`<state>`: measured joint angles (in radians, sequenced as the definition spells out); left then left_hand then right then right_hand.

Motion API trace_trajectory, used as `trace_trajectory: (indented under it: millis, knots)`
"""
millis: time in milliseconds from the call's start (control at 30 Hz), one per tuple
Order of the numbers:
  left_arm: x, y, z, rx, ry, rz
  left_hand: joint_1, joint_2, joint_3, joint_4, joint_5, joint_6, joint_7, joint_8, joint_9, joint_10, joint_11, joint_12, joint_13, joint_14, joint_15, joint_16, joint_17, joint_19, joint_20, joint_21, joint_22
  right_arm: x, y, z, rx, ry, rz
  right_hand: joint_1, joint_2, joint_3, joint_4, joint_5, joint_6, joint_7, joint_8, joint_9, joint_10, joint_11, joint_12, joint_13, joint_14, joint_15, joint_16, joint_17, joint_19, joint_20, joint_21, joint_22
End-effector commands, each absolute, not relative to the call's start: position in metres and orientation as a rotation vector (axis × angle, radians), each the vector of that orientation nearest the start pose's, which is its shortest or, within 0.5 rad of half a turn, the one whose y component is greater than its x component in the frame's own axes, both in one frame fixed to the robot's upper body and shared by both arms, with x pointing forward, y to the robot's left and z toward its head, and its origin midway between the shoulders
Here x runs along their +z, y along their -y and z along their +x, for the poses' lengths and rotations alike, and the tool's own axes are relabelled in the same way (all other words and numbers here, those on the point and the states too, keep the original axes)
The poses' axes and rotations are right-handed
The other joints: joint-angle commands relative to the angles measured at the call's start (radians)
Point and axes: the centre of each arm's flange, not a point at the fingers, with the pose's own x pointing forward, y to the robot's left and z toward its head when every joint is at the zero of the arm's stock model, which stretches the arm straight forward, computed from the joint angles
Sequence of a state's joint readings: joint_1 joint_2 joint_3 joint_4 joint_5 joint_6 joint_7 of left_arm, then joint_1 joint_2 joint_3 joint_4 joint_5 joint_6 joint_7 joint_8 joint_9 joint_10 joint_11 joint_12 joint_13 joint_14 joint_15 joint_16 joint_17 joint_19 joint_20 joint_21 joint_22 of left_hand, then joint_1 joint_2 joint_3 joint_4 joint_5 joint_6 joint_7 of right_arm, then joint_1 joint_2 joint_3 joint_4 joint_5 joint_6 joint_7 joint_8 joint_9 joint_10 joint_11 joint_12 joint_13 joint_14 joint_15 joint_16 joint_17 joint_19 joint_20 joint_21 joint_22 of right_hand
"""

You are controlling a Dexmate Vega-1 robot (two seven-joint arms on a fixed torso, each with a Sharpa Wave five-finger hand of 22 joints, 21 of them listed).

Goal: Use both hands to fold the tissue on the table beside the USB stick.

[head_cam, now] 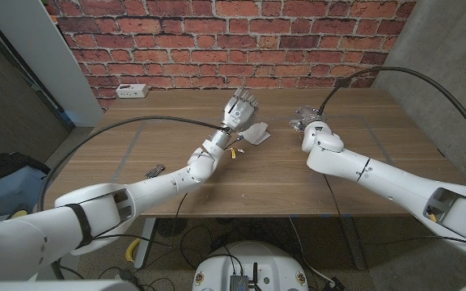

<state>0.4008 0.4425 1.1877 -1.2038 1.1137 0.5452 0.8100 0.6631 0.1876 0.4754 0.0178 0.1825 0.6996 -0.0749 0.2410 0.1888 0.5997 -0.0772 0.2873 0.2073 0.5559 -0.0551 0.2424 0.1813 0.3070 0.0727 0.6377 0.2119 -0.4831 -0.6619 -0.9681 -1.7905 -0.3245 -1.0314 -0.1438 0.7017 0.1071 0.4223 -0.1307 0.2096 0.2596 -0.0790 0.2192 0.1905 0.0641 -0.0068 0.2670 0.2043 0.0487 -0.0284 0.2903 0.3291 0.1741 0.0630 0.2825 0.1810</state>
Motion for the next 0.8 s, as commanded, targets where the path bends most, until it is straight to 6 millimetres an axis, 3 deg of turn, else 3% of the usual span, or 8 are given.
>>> trace_trajectory:
  millis: [33, 200, 367, 467, 500, 533, 600, 800]
  knots:
    - [0.030, -0.091, 0.624, 0.471, 1.016, 1.722, -0.019, 0.007, 0.057, 0.004, 0.011, -0.066, 0.007, -0.043, 0.001, -0.066, 0.018, -0.041, -0.002, -0.063, -0.041, -0.040, -0.001, -0.055, 0.013, -0.006, 0.000, 0.025, 0.198, 0.619, -0.327, 0.252, -1.185, -0.006, 0.008, -0.004, 0.005, -0.003, 0.019, -0.001, 0.008, 0.000, 0.018, 0.000, 0.006, 0.001, 0.017, 0.002, 0.007, -0.001, 0.018, 0.001, 0.009, 0.002]
    - [0.033, -0.097, 0.629, 0.313, 0.926, 1.691, -0.054, 0.003, 0.101, 0.022, 0.007, -0.167, 0.026, -0.072, -0.001, -0.130, 0.034, -0.079, -0.007, -0.132, -0.019, -0.062, -0.001, -0.135, 0.025, -0.034, -0.010, 0.025, 0.199, 0.616, -0.327, 0.258, -1.178, -0.012, 0.011, -0.005, 0.009, -0.004, 0.026, -0.001, 0.008, 0.000, 0.024, -0.002, 0.007, 0.001, 0.019, 0.001, 0.008, -0.001, 0.019, 0.005, 0.008, 0.002]
    - [0.032, -0.103, 0.632, 0.178, 0.866, 1.665, -0.129, -0.006, 0.125, 0.055, -0.003, -0.317, 0.046, -0.073, -0.006, -0.243, 0.053, -0.105, -0.013, -0.266, 0.010, -0.073, -0.004, -0.217, 0.023, -0.072, -0.022, 0.024, 0.199, 0.615, -0.325, 0.261, -1.172, -0.014, 0.013, -0.005, 0.009, -0.006, 0.027, -0.001, 0.007, 0.000, 0.029, -0.003, 0.007, 0.001, 0.019, 0.003, 0.006, -0.002, 0.016, 0.013, 0.006, 0.002]
    - [0.031, -0.105, 0.633, 0.130, 0.848, 1.660, -0.192, -0.012, 0.123, 0.082, -0.009, -0.427, 0.061, -0.075, -0.008, -0.345, 0.058, -0.111, -0.016, -0.367, 0.033, -0.075, -0.005, -0.268, 0.020, -0.101, -0.026, 0.024, 0.199, 0.614, -0.324, 0.264, -1.170, -0.015, 0.013, -0.005, 0.009, -0.006, 0.026, -0.002, 0.005, 0.000, 0.030, -0.004, 0.006, 0.001, 0.018, 0.004, 0.006, -0.002, 0.012, 0.015, 0.003, 0.002]
    - [0.031, -0.105, 0.634, 0.113, 0.842, 1.659, -0.212, -0.011, 0.124, 0.089, -0.008, -0.464, 0.060, -0.075, -0.009, -0.377, 0.082, -0.111, -0.018, -0.406, 0.035, -0.076, -0.006, -0.297, 0.009, -0.117, -0.027, 0.024, 0.198, 0.614, -0.324, 0.264, -1.171, -0.016, 0.013, -0.005, 0.009, -0.006, 0.025, -0.003, 0.005, 0.000, 0.030, -0.003, 0.006, 0.001, 0.018, 0.003, 0.005, -0.002, 0.011, 0.015, 0.003, 0.002]
    - [0.030, -0.106, 0.634, 0.093, 0.832, 1.662, -0.227, -0.008, 0.126, 0.097, -0.007, -0.491, 0.059, -0.074, -0.009, -0.412, 0.086, -0.114, -0.019, -0.431, 0.038, -0.074, -0.006, -0.319, 0.010, -0.128, -0.028, 0.023, 0.198, 0.614, -0.324, 0.263, -1.169, -0.016, 0.014, -0.005, 0.009, -0.007, 0.026, -0.002, 0.004, 0.000, 0.031, -0.003, 0.006, 0.001, 0.018, 0.003, 0.005, -0.002, 0.010, 0.017, 0.002, 0.002]
    - [0.030, -0.106, 0.635, 0.040, 0.811, 1.674, -0.290, -0.006, 0.120, 0.125, -0.002, -0.586, 0.061, -0.072, -0.010, -0.534, 0.081, -0.114, -0.022, -0.576, 0.057, -0.078, -0.006, -0.401, 0.009, -0.174, -0.027, 0.023, 0.198, 0.613, -0.320, 0.264, -1.167, -0.018, 0.015, -0.006, 0.011, -0.007, 0.025, -0.003, 0.003, 0.000, 0.031, -0.004, 0.005, 0.001, 0.016, 0.001, 0.004, -0.002, 0.006, 0.018, 0.000, 0.001]
    - [0.026, -0.107, 0.638, -0.076, 0.768, 1.715, -0.486, -0.007, 0.081, 0.177, 0.016, -0.823, 0.056, -0.075, -0.010, -0.763, 0.078, -0.112, -0.025, -0.802, 0.071, -0.070, 0.004, -0.578, 0.006, -0.268, -0.022, 0.022, 0.197, 0.613, -0.313, 0.265, -1.157, -0.020, 0.017, -0.007, 0.012, -0.009, 0.024, -0.006, 0.001, 0.000, 0.032, -0.005, 0.004, 0.001, 0.013, 0.000, 0.003, -0.002, 0.000, 0.021, -0.004, 0.001]
